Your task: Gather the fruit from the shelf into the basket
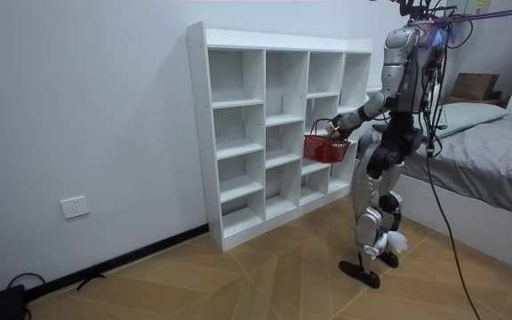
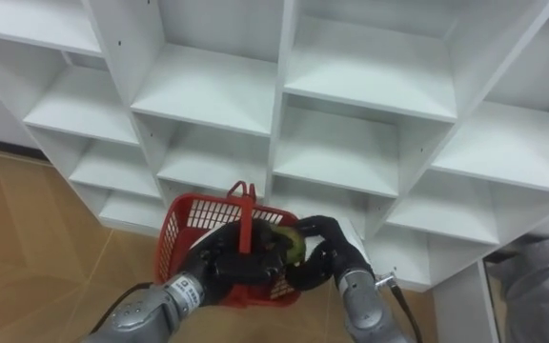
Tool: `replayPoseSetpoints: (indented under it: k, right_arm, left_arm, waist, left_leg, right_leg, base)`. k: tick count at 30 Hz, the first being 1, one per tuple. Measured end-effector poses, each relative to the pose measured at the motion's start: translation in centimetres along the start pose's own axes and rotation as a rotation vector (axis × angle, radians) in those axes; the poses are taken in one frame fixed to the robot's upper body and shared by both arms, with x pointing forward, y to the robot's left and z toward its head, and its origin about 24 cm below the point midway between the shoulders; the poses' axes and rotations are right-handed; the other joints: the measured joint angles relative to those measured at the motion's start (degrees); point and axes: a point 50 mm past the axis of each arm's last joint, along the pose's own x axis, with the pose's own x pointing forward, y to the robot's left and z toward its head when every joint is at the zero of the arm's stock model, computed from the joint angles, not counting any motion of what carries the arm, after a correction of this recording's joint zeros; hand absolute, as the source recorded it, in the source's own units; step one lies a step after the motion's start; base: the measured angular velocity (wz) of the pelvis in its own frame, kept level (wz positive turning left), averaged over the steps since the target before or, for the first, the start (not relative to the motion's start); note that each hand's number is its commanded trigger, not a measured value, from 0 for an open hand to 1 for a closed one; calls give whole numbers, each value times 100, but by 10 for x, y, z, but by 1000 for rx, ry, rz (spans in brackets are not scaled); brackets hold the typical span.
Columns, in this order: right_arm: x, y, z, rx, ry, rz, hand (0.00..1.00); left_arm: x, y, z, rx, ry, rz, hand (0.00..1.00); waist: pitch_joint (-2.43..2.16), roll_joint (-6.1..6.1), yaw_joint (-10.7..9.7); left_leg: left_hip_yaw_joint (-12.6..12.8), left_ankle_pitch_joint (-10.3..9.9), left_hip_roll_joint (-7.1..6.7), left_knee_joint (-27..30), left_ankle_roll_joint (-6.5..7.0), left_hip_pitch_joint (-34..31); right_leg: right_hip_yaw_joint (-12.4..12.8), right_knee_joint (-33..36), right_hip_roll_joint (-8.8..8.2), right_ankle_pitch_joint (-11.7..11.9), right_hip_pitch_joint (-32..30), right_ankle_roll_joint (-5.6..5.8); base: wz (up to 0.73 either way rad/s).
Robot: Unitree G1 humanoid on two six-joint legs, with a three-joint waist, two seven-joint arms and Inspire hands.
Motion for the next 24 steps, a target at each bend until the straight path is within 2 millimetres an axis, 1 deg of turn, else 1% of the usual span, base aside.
replayPoseSetpoints:
  k: [24]
  right_arm:
    - [0, 0, 4, 1, -18, 1, 0]
  left_arm:
    - [-1, 1, -1, 5, 8, -22, 100]
  waist:
    - [4, -7, -34]
  left_leg:
    - [-6, -1, -27, 3, 3, 1]
  right_leg:
    - [-23, 1, -23, -24, 12, 22]
  base:
    - [0]
